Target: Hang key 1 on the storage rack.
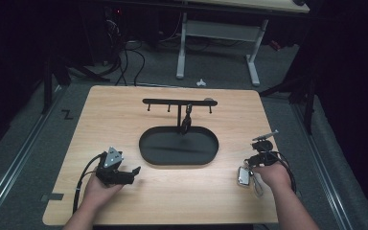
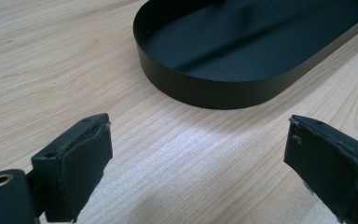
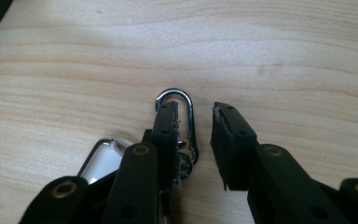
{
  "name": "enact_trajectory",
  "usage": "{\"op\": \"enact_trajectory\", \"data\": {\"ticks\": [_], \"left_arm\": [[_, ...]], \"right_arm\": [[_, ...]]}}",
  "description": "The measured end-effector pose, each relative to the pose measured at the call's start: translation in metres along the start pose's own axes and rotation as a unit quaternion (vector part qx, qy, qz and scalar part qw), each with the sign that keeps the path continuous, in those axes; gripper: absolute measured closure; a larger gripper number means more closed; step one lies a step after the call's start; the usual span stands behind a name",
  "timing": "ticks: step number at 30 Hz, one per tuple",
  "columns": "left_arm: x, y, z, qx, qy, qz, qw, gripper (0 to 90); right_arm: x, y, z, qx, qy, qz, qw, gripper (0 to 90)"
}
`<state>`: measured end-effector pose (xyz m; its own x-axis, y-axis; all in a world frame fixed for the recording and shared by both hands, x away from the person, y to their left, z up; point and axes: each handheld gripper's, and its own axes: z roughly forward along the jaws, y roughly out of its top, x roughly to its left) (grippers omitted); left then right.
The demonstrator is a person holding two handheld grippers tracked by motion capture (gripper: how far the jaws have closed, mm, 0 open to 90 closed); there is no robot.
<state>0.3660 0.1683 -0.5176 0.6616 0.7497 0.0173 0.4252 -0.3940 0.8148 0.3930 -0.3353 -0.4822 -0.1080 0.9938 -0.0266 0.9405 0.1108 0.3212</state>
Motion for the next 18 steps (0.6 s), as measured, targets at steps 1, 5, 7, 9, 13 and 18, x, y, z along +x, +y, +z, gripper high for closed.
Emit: {"op": "enact_trajectory", "data": {"ticks": [1,5,7,9,13,18], "left_arm": [[-0.0001,0.0,0.0,0.0,0.0,0.0,1.0,8.1],[-0.0004,0.0,0.0007,0.001,-0.001,0.001,1.0,8.1],[-0.0006,0.0,0.0008,0.001,-0.001,0.001,1.0,8.1],[-0.0008,0.0,0.0009,0.001,-0.002,0.001,1.0,8.2],[-0.0009,0.0,0.001,0.001,-0.002,0.001,1.0,8.2],[-0.0013,0.0,0.0014,0.003,-0.004,0.002,1.0,8.3]], "right_arm": [[0.0008,-0.0007,0.0002,0.0,0.001,-0.002,1.0,70.7],[0.0064,-0.0038,0.0006,0.005,0.011,-0.014,0.9998,68.2],[0.0077,-0.0043,0.0009,0.008,0.011,-0.014,0.9998,67.1],[0.009,-0.0054,0.0022,0.013,0.01,-0.018,0.9997,63.3],[0.0083,-0.0072,0.0056,0.033,0.003,-0.023,0.9992,59.4],[0.0072,-0.0054,0.0066,0.036,0.01,-0.029,0.9989,59.0]]}}
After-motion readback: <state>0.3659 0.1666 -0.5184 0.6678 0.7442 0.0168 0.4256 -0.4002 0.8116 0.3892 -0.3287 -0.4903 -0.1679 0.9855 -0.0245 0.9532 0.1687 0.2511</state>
